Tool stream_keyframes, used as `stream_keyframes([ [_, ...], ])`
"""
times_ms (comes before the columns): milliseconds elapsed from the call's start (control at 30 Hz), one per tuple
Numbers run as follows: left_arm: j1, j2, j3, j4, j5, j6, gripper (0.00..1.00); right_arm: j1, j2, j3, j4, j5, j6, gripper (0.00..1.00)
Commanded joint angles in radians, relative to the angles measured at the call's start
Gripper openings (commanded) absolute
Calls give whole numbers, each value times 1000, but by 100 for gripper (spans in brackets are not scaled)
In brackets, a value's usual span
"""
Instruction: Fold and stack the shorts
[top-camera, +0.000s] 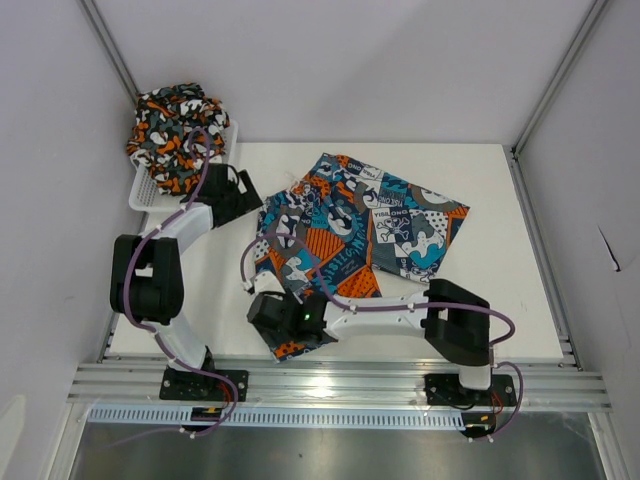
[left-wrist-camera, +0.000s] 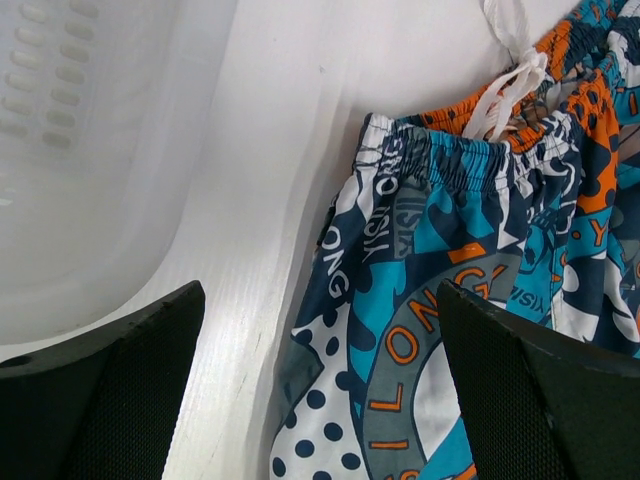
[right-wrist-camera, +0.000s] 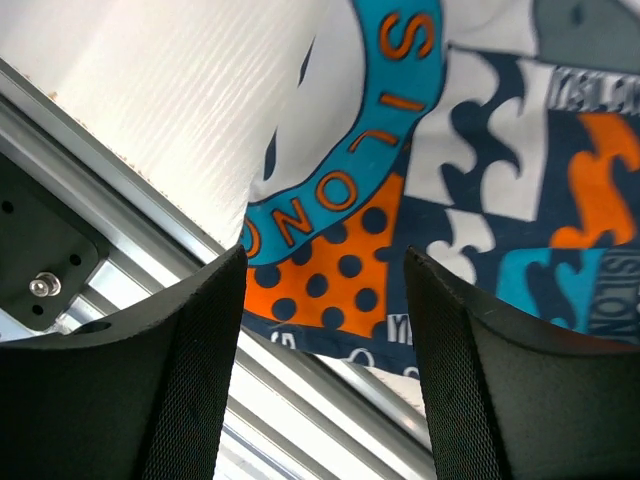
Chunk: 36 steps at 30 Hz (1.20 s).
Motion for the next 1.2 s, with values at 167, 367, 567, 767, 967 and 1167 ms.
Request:
stream_keyframes([
  [167,11,-21,-14,47,45,-18,99,62,70,36,42,64,82,66],
  [367,11,-15,-11,48,54,-20,99,99,139,67,19,87,108,55],
  [567,11,-13,-9,45,60,-21,99,147,129,9,18,122,82,35],
  [767,11,-27,-14,32,63,-30,99,208,0,-181,18,184,82,4],
  [967,11,-53,-93,71,104,-61,97,256,-247,-404,82,187,100,6],
  [1167,2,-127,-219,148,120,-87,94,257,-328,-501,110,178,119,7],
])
